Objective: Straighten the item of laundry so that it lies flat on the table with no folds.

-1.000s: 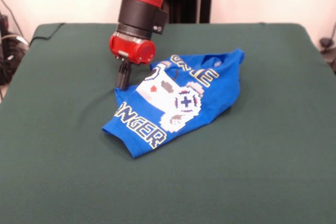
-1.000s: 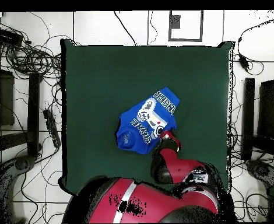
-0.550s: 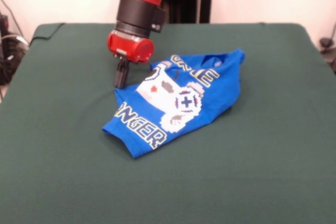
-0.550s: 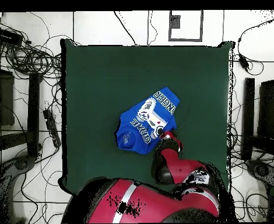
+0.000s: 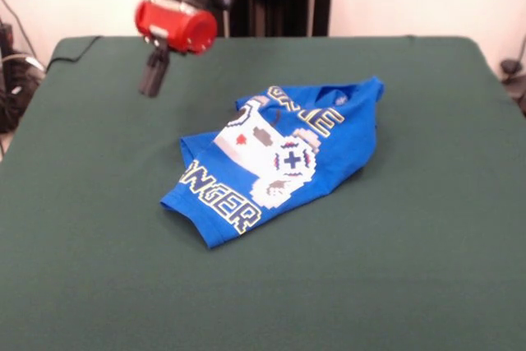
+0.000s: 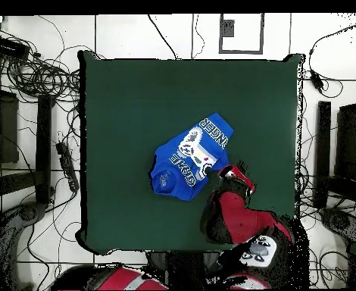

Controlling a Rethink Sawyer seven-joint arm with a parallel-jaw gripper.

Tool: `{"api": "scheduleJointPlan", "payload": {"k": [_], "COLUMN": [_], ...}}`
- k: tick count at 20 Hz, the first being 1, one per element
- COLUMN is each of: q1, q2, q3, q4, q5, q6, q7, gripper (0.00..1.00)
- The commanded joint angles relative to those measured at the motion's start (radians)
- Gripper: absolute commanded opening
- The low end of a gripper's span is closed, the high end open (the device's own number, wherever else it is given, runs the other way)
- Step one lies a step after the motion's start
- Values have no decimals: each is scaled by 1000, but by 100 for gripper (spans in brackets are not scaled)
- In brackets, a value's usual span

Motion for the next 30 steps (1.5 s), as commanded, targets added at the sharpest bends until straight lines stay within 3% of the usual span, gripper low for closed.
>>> {"api": "scheduleJointPlan", "payload": {"k": [1,4,7,8,17,21,30], "q1": [-4,-106,-123,-131,-105,-103,-35], "q2": [-41,-40,-47,-50,-29,11,110], "q3": [75,262,304,318,302,316,274], "q4": [-8,1,8,12,24,15,-14], "q5": [-56,-144,-162,-166,-106,-89,36], "q6": [141,164,175,176,170,123,29], "q7": [-22,21,28,32,50,67,90], "gripper": [0,0,0,100,100,100,100]}}
